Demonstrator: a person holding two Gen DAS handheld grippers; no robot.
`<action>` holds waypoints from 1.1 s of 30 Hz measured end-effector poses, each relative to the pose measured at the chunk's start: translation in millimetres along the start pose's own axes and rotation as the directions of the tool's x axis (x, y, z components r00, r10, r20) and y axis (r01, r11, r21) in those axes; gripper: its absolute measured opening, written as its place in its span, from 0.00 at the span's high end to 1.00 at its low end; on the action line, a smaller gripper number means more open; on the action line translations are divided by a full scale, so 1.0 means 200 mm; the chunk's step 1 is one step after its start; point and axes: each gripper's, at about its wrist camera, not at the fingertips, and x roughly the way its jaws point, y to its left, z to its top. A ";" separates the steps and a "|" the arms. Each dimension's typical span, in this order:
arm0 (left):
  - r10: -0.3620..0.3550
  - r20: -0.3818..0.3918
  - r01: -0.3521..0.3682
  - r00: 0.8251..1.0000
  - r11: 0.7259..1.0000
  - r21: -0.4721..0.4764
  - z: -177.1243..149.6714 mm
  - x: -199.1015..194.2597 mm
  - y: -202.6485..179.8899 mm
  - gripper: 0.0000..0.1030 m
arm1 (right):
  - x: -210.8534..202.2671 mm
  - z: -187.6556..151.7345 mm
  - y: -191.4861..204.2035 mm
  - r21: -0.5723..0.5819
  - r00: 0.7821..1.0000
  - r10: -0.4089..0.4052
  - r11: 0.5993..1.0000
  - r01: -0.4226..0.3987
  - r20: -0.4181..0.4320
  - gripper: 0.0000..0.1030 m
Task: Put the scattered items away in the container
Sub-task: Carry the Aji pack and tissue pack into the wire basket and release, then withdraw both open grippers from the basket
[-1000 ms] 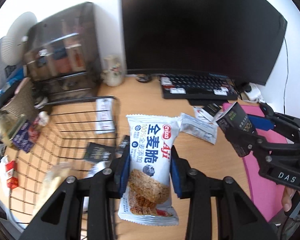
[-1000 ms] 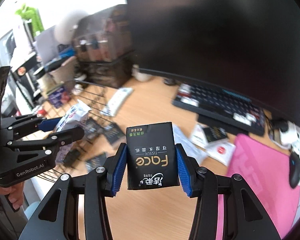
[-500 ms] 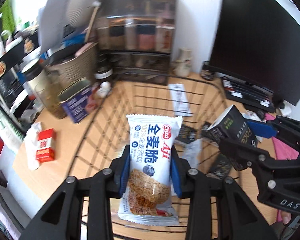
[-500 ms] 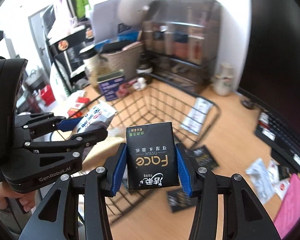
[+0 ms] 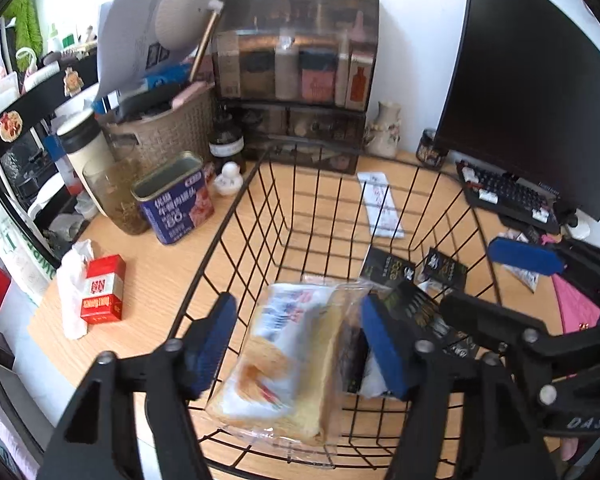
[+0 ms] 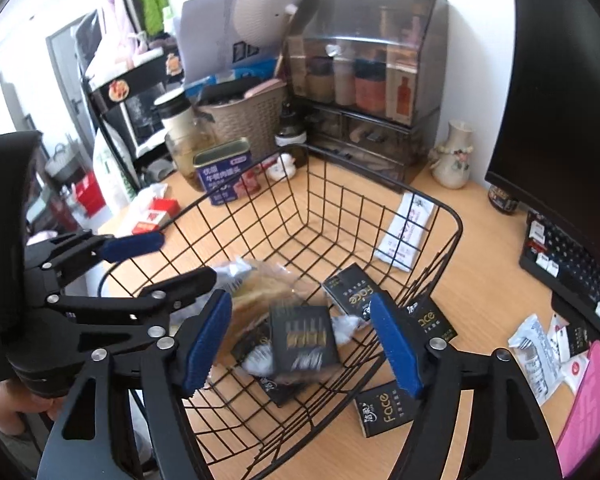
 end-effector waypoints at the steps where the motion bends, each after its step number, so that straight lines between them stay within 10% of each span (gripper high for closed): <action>1: -0.006 0.004 0.006 1.000 1.000 0.000 0.00 -0.01 0.00 0.29 | -0.01 0.00 -0.01 0.002 1.000 -0.003 1.000 0.003 0.003 0.29; 18: -0.035 0.020 0.033 0.999 0.997 0.075 0.04 -0.09 -0.28 0.29 | -0.31 -0.10 -0.25 0.065 0.995 -0.064 0.996 0.059 0.081 0.29; 33: -0.135 -0.030 0.138 0.990 0.961 0.240 -0.02 -0.03 -0.91 0.29 | -0.60 -0.48 -0.81 0.256 0.980 -0.187 0.953 0.163 0.071 0.29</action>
